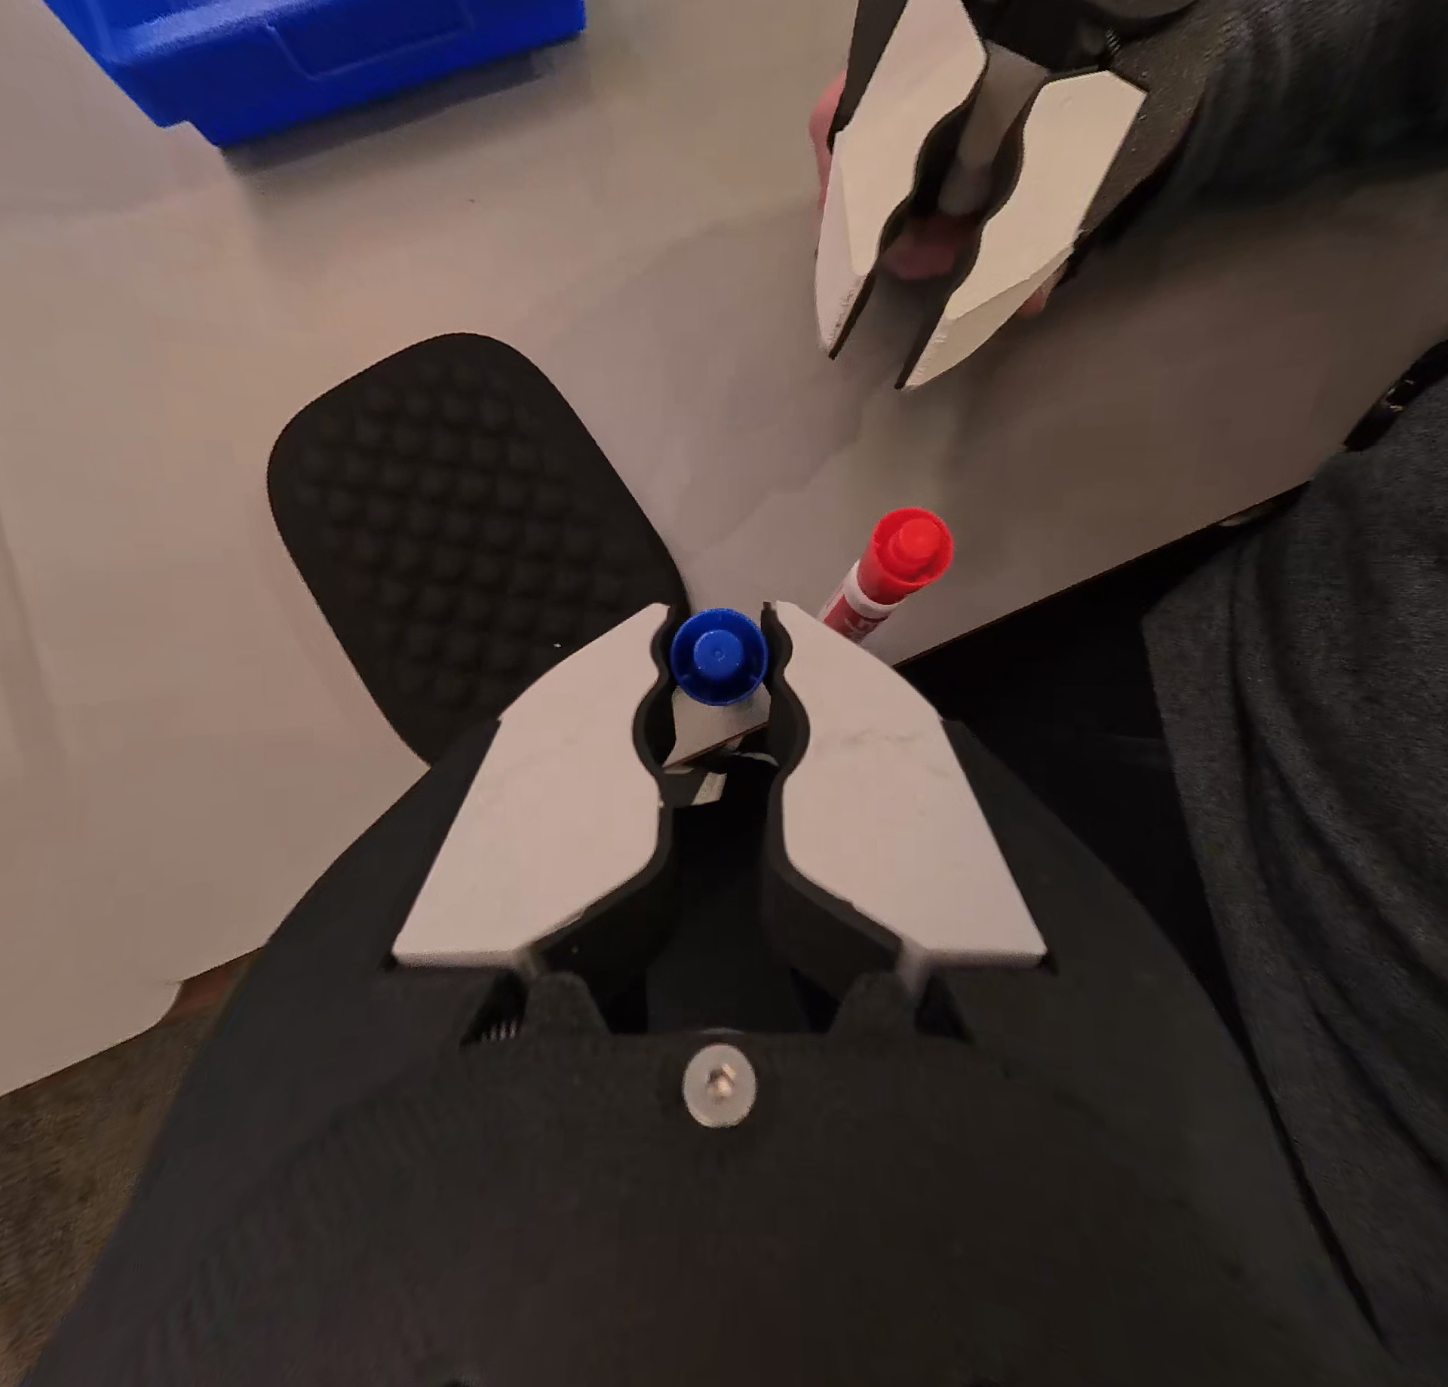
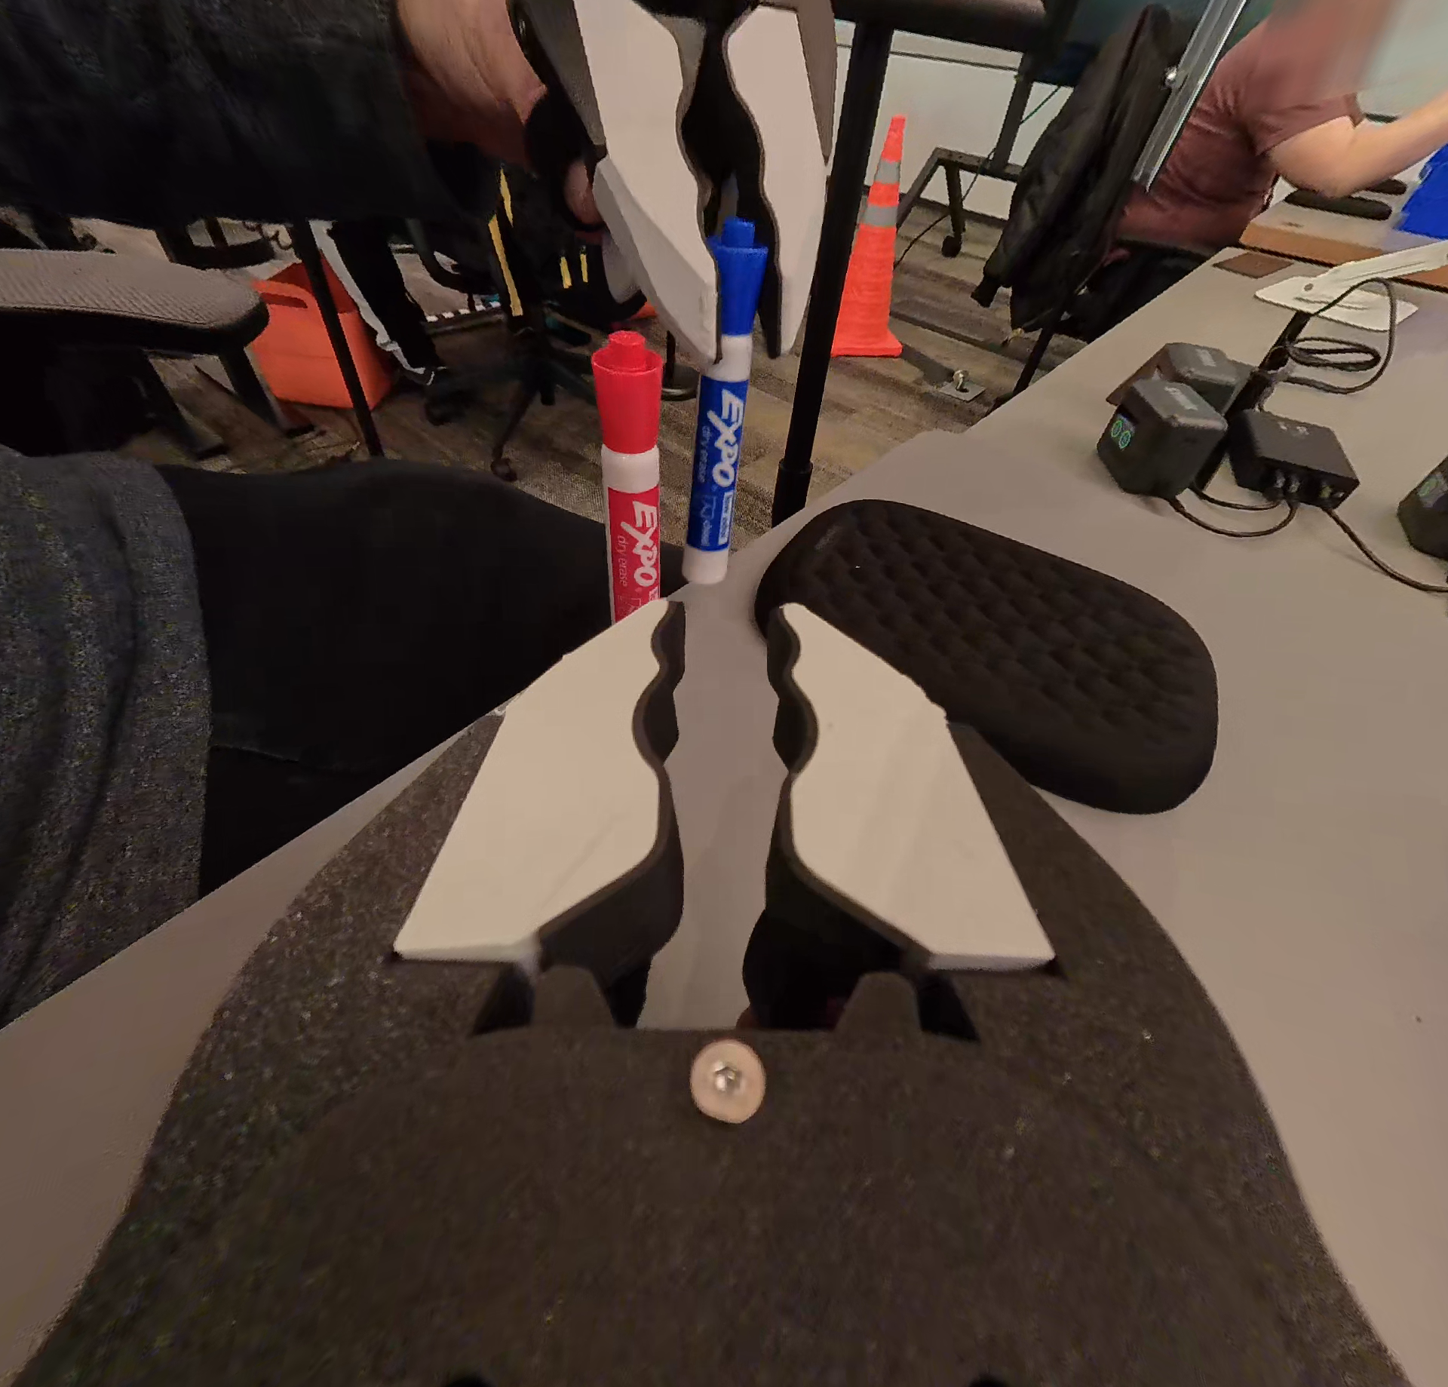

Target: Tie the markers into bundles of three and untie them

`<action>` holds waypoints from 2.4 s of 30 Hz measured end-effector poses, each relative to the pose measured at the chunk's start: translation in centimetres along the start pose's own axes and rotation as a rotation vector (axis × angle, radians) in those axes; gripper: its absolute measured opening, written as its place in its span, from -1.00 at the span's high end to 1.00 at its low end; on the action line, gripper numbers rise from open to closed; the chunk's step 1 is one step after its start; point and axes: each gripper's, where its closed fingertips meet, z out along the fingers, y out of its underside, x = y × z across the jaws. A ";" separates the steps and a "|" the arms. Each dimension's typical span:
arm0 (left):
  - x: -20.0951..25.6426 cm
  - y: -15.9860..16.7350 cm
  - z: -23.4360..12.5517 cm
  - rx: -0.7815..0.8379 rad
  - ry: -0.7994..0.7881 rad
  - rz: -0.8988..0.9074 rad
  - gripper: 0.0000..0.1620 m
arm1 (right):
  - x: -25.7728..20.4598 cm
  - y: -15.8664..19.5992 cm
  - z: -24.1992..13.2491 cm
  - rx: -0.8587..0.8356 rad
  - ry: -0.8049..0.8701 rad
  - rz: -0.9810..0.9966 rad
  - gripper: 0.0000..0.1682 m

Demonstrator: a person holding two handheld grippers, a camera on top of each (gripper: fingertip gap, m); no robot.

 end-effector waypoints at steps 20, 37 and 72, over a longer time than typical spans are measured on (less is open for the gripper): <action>0.8 0.5 1.4 0.036 0.041 0.013 0.76 | -0.6 0.3 0.2 -0.019 -0.023 -0.030 0.78; 1.3 0.2 0.6 0.105 0.084 0.011 0.61 | -0.9 0.3 0.2 -0.021 -0.038 -0.044 0.76; 1.1 6.2 1.8 0.209 0.085 -0.094 0.47 | -2.7 2.1 8.0 -0.280 -0.020 -0.021 0.79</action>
